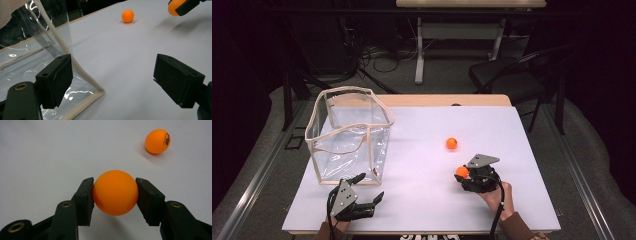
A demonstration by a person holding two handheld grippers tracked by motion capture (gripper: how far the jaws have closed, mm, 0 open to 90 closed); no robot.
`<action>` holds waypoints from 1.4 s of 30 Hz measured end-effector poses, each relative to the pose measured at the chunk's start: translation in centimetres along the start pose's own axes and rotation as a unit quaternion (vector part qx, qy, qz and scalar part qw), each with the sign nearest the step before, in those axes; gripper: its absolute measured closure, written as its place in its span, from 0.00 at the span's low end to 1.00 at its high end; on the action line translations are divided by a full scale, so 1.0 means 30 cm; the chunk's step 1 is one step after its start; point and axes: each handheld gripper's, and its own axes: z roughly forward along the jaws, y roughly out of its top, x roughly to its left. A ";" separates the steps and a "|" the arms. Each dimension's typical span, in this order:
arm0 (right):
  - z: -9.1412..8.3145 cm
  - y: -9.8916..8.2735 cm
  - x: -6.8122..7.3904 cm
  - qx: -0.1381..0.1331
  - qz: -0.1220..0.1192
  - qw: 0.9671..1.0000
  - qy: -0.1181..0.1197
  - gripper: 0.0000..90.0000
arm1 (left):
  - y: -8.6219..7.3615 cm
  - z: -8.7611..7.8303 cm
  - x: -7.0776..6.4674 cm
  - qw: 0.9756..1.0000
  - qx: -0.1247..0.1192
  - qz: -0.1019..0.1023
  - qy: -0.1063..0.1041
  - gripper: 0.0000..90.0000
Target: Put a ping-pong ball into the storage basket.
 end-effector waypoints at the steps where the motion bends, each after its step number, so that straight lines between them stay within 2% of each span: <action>1: 0.000 0.000 0.000 0.000 0.000 1.000 0.000 0.56 | 0.000 0.000 0.000 1.000 0.000 0.000 0.000 0.18; 24: -0.091 0.057 0.005 -0.029 -0.007 1.000 -0.007 0.56 | 0.000 0.000 -0.001 1.000 0.002 0.001 -0.003 0.18; 42: -0.111 0.091 0.014 -0.041 -0.009 0.999 -0.001 0.56 | -0.001 0.003 -0.001 1.000 0.004 0.001 -0.005 0.18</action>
